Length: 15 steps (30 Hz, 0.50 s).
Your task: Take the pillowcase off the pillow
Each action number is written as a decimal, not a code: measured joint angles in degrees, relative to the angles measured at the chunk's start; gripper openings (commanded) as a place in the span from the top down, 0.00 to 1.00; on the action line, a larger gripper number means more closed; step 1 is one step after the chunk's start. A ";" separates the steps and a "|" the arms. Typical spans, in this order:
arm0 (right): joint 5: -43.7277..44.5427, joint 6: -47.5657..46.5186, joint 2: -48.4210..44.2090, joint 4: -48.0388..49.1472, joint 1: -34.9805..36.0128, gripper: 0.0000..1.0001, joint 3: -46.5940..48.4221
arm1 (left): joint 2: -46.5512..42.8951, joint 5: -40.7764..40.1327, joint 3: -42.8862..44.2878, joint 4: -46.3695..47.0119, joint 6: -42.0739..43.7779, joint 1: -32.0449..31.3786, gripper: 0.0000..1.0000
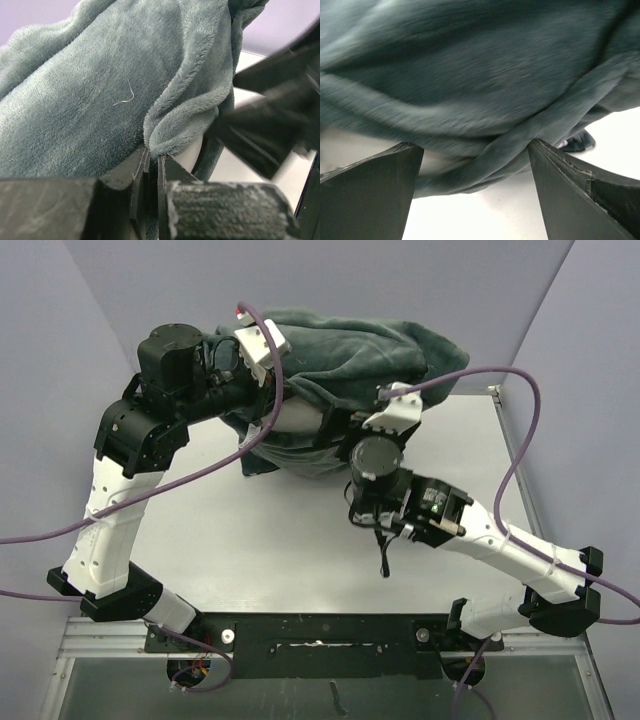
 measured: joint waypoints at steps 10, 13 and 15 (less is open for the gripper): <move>-14.14 23.45 -3.06 -24.13 -15.30 0.18 -8.85 | 1.31 -3.28 4.92 -0.55 1.95 -0.59 1.00; -16.74 27.63 -3.78 -27.08 -16.13 0.18 -13.97 | 1.38 -3.76 5.84 -1.46 2.67 -0.92 1.00; -18.75 29.66 -4.50 -27.54 -17.16 0.18 -16.15 | 1.60 -3.76 6.32 -2.47 2.78 -1.14 1.00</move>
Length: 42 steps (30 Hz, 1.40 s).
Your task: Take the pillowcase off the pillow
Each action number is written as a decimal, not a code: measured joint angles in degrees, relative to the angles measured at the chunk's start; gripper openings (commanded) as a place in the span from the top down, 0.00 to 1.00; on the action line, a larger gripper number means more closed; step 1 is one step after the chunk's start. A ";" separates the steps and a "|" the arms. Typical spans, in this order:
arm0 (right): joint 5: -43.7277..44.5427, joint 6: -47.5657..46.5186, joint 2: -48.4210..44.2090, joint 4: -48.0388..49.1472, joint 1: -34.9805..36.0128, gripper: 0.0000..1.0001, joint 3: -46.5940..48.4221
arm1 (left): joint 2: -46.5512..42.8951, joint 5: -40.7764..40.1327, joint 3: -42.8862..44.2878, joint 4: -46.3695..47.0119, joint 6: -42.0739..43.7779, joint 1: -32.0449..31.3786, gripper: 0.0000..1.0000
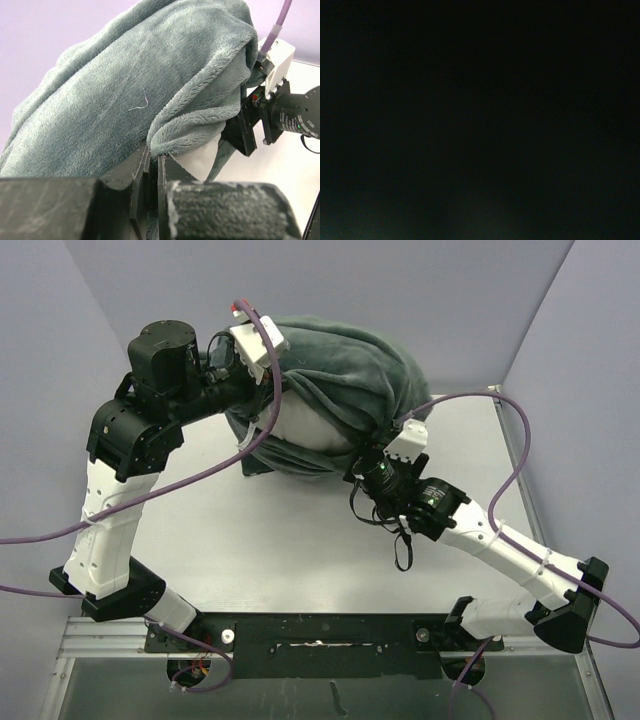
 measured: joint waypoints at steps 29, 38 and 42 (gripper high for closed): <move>4.83 -77.11 -9.60 37.35 44.52 0.01 -5.33 | 4.39 -0.11 6.01 -3.69 -4.13 -3.34 1.00; -7.10 -91.19 -0.15 32.46 30.77 0.02 14.16 | 4.85 0.55 5.92 -3.67 -4.39 -3.34 1.00; -14.27 -89.35 0.94 26.27 22.34 0.02 21.81 | 4.85 1.09 5.81 -3.72 -4.39 -3.34 1.00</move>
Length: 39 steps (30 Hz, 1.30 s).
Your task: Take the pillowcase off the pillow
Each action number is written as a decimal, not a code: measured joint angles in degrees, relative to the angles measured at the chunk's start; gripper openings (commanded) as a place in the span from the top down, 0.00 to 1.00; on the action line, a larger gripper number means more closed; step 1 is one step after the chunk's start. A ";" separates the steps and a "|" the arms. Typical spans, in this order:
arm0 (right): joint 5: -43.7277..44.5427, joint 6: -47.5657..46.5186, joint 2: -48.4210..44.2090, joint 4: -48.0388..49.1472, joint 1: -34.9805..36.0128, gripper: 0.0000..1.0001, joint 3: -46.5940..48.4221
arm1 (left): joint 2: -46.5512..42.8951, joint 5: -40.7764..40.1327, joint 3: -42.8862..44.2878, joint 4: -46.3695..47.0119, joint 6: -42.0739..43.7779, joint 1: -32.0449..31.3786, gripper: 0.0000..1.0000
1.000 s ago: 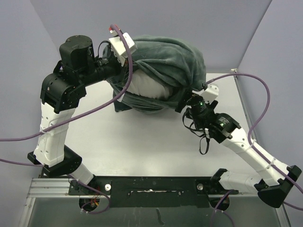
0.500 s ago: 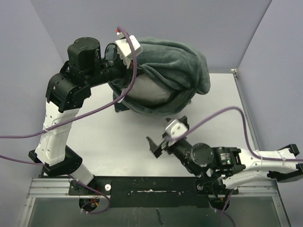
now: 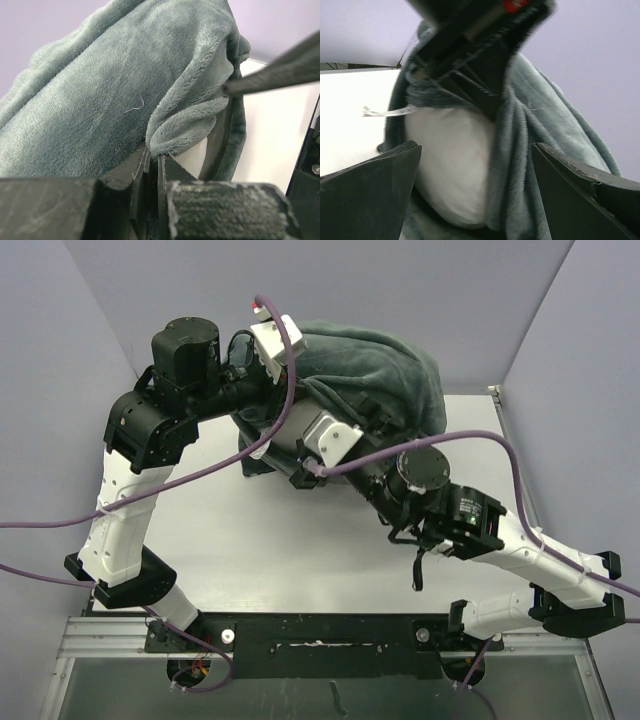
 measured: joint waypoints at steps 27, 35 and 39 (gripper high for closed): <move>-22.12 -0.50 -1.84 -7.52 -5.38 0.11 -4.00 | 0.26 -0.02 3.78 -3.61 -3.30 0.17 1.00; -21.24 -3.58 3.39 -9.03 -6.08 0.09 1.62 | 0.26 1.55 3.76 -4.17 -3.65 0.17 1.00; -19.93 -6.54 7.93 -9.79 -7.96 0.08 4.85 | 0.24 2.43 3.76 -4.42 -3.63 0.48 1.00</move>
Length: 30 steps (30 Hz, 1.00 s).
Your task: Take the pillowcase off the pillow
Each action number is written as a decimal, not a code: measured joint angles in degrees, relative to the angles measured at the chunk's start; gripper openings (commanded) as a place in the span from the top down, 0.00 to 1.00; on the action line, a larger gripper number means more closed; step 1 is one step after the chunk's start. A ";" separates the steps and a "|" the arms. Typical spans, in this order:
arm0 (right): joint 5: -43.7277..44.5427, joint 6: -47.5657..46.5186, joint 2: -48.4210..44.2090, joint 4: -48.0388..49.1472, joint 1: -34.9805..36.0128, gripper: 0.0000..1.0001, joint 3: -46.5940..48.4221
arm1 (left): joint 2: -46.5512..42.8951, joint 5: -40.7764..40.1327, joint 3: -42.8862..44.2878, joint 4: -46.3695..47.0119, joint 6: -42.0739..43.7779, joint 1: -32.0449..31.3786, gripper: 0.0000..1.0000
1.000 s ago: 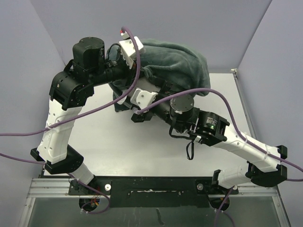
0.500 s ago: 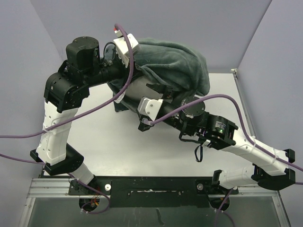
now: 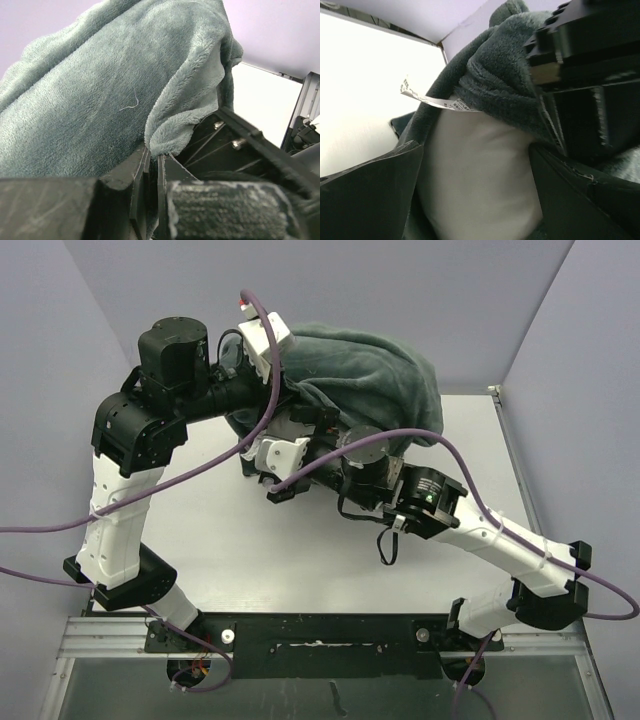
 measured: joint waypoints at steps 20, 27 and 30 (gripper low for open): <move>-0.94 -5.97 -0.13 -0.37 -8.96 0.02 1.27 | -0.09 0.70 -0.87 2.27 -0.81 0.46 1.00; -1.55 -6.58 1.64 0.83 -9.27 0.04 1.27 | -0.09 1.01 -0.44 1.90 -1.88 0.79 1.00; -2.08 -6.58 2.86 3.26 -9.73 0.16 0.11 | -0.09 0.94 0.04 1.18 -2.16 1.27 1.00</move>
